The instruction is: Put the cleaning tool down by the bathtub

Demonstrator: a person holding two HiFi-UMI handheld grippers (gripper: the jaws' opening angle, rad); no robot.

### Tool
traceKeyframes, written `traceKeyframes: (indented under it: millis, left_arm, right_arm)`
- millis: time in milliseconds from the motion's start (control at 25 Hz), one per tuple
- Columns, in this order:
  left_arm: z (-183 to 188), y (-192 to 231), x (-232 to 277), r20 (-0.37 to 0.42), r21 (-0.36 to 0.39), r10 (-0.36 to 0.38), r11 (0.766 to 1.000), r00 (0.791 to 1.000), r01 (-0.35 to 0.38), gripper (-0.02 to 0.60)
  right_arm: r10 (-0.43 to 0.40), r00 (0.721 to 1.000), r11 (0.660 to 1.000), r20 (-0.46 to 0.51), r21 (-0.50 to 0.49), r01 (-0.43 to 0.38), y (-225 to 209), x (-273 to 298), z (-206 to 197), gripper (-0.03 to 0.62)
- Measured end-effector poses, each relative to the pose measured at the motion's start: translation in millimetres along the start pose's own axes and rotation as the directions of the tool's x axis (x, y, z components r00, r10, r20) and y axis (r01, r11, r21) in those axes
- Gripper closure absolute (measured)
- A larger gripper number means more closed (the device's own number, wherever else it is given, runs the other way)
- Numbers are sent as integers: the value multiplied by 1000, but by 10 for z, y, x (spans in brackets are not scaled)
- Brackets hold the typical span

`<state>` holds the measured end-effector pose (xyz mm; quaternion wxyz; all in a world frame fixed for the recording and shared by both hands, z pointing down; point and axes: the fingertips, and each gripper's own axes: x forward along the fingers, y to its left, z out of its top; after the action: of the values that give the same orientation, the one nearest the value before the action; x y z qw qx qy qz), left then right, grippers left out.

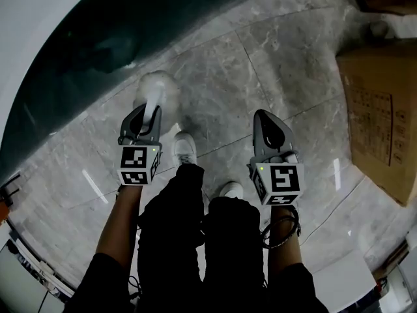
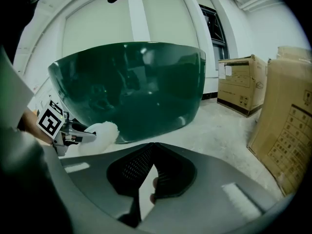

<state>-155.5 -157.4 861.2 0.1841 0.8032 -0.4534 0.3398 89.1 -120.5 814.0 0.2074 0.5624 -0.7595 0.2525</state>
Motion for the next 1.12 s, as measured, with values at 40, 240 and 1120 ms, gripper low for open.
traceKeyframes:
  millis: [40,240,1120]
  left_arm:
    - [-43,17,62,1,2,2,1000,1000,-2,494]
    - [-289,49,330,-3,5,4,1000,1000,-4,494]
    - [-957,49,1176,-44,26,-3,1000,999,4,494]
  right_arm:
    - [7,1000,1000,0,0,-7,6,64,-51,579]
    - [33,999,999,-8,2,-33,21,324,-328,574]
    - [48,999,999,-7,22,-48,-207,959,-990,574]
